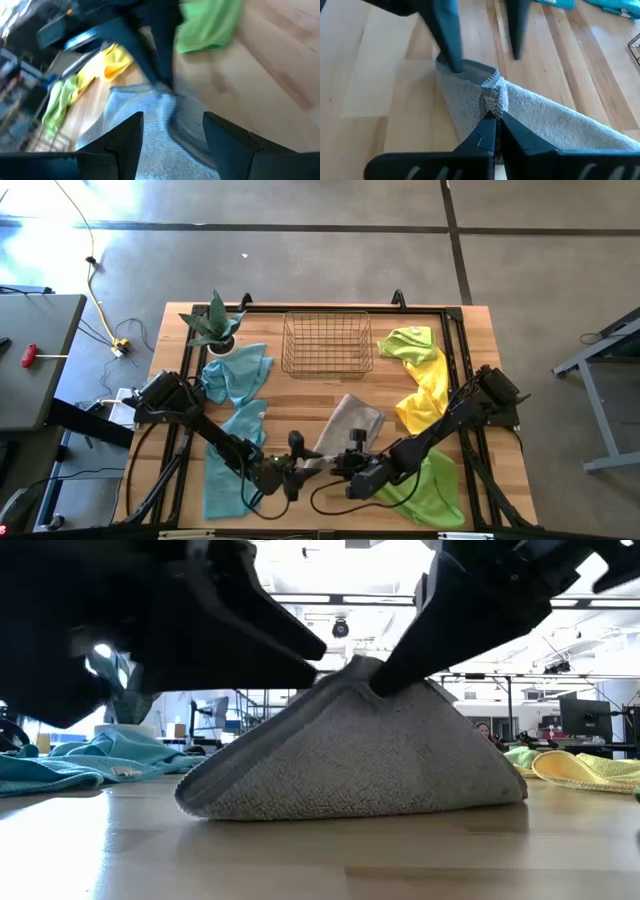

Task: Fold microfiber towels
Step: Fold the gray microfiber towel

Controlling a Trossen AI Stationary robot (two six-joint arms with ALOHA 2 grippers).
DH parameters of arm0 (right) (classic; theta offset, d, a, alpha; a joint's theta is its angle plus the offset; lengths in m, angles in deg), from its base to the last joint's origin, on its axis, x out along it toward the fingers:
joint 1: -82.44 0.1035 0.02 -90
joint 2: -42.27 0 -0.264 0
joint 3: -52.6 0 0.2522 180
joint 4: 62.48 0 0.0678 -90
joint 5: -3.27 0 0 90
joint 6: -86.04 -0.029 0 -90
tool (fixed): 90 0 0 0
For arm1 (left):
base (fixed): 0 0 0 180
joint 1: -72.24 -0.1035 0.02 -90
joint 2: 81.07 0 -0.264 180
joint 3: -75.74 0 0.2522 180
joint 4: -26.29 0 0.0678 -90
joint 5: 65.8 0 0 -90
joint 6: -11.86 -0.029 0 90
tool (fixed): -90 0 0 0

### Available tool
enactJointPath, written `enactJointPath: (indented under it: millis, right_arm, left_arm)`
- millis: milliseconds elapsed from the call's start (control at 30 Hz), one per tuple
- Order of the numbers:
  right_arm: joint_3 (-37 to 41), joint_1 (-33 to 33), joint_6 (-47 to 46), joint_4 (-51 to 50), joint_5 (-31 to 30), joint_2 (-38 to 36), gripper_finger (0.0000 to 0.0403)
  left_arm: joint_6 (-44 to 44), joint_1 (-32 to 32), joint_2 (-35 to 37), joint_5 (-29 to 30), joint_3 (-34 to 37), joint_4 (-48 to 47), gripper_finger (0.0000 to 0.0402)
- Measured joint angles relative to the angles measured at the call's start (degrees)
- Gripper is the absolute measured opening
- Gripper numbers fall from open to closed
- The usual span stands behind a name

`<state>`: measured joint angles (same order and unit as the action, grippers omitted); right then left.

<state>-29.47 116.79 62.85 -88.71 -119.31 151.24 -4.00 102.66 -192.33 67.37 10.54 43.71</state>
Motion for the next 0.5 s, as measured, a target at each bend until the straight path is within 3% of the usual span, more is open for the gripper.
enactJointPath:
  millis: [233, 500]
  right_arm:
    - [0.0, 0.02, 0.64, -0.2, -2.81, 0.0, 0.0]
    - [0.0, 0.29, 1.15, 1.1, -4.11, -0.22, 0.0]
  left_arm:
    - [22.2, -1.78, 0.15, -1.28, -1.24, -0.46, 0.0196]
    - [30.8, -4.61, 0.15, -2.48, -1.22, -5.8, 0.0196]
